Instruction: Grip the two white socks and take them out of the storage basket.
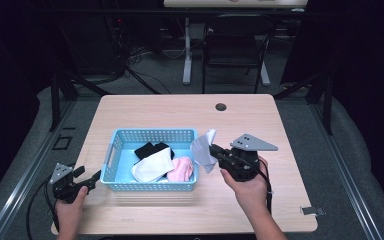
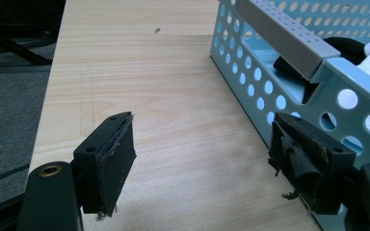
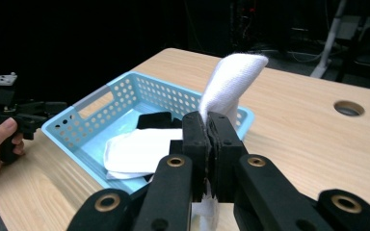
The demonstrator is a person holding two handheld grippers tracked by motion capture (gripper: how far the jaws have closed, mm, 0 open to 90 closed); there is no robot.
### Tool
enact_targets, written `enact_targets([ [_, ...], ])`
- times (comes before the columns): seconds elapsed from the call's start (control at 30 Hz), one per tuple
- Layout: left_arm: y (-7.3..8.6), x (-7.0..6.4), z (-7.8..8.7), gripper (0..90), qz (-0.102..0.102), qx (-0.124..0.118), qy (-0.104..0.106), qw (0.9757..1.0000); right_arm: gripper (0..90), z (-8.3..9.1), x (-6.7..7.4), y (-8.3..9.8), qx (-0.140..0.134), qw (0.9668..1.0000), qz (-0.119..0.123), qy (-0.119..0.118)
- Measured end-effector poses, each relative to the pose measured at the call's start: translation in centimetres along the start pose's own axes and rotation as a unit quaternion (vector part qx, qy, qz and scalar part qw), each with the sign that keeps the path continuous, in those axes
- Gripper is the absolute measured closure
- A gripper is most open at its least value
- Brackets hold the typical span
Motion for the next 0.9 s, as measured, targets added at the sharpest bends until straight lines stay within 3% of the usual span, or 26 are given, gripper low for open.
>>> enact_targets([
  [0.17, 0.0, -0.1, 0.0, 24.0, 0.000, 0.000, 0.000, 1.0000, 87.1, 0.6, -1.3, 1.5, 0.003, 0.9997, -0.009, 0.021],
  [0.43, 0.0, -0.1, 0.0, 24.0, -0.003, 0.002, 0.000, 1.0000, 87.1, 0.5, -2.8, 3.5, 0.006, 0.9990, -0.031, 0.030],
  [0.77, 0.0, -0.1, 0.0, 24.0, -0.003, 0.002, -0.001, 1.0000, 87.1, -1.8, -4.8, 7.0, 0.035, 0.9969, -0.053, 0.046],
  [0.9, 0.1, 0.0, 0.0, 24.0, -0.003, 0.002, -0.001, 1.0000, 87.1, -2.7, -6.4, 8.5, 0.048, 0.9951, -0.067, 0.055],
])
Point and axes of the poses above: each handheld gripper's, and its own axes: z roughly backward along the jaws, y roughly out of its underside, x roughly to its left, the point moved 10 cm from there along -z, roughly forward along the jaws, and after that the axes turned 15 degrees about x, right-handed, at the moved point
